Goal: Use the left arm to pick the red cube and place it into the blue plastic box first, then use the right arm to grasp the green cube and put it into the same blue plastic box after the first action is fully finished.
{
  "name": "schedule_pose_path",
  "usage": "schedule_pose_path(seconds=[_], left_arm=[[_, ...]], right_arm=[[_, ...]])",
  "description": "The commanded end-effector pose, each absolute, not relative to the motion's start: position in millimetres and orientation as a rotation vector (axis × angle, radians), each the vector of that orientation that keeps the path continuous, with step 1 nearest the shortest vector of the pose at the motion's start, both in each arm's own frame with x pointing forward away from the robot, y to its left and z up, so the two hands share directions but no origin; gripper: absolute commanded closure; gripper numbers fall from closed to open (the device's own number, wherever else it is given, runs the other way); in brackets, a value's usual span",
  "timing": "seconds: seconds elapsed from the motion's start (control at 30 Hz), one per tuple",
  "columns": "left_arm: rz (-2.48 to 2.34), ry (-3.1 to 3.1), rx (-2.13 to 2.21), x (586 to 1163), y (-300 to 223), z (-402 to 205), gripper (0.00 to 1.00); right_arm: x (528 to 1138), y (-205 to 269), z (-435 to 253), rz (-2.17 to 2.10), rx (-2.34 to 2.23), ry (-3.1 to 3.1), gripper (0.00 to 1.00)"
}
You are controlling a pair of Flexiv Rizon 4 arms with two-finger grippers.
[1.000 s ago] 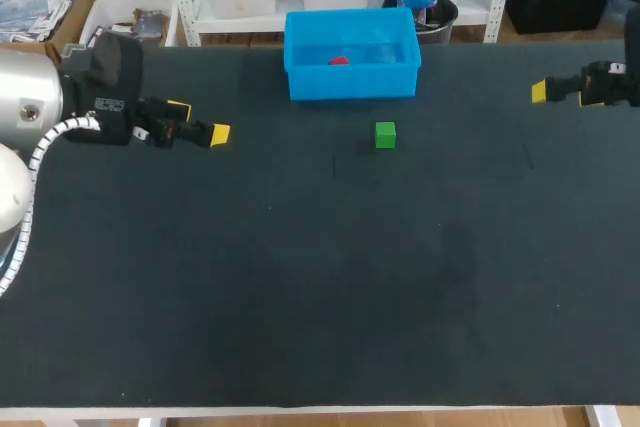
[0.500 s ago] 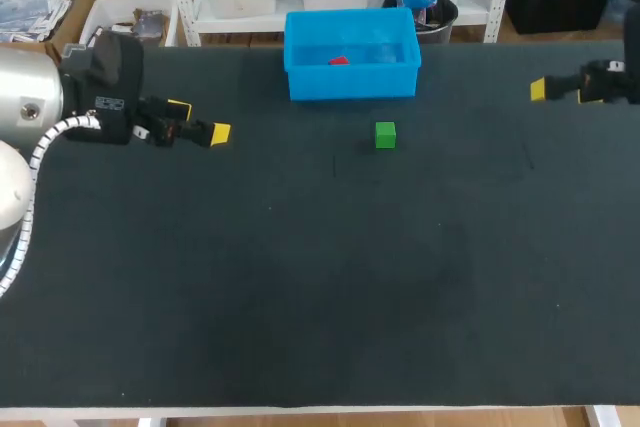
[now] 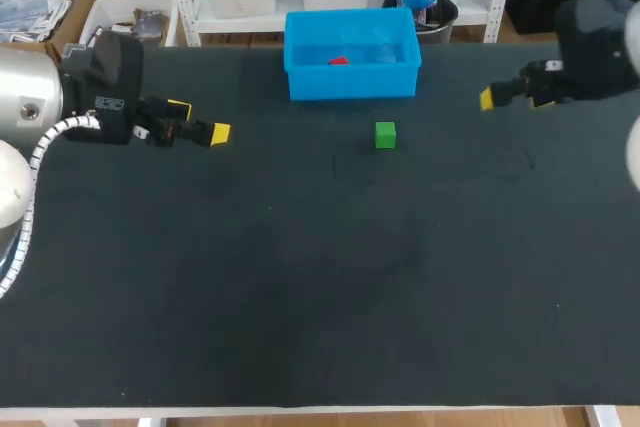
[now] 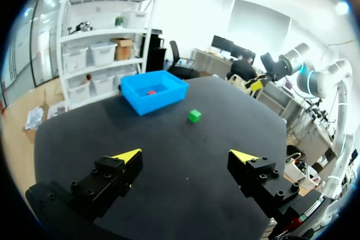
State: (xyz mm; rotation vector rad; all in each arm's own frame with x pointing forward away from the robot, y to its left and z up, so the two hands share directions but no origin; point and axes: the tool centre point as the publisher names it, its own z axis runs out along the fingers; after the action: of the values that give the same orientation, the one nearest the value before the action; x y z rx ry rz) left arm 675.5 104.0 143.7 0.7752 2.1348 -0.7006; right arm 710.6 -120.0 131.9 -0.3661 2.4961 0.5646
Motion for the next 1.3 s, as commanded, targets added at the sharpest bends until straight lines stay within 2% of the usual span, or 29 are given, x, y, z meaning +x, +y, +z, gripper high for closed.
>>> schedule_pose_path(seconds=[0.03,0.63,1.3], left_arm=[[-0.703,2.128,0.773,674,105,143,0.00],[-0.703,2.128,0.773,674,105,143,0.00],[-0.703,2.128,0.773,674,105,143,0.00]], right_arm=[[719,-98,129,0.379,-0.343,2.559,0.00],[737,-45,103,0.192,-0.386,2.692,0.00],[738,-42,106,0.254,-0.449,2.691,0.00]])
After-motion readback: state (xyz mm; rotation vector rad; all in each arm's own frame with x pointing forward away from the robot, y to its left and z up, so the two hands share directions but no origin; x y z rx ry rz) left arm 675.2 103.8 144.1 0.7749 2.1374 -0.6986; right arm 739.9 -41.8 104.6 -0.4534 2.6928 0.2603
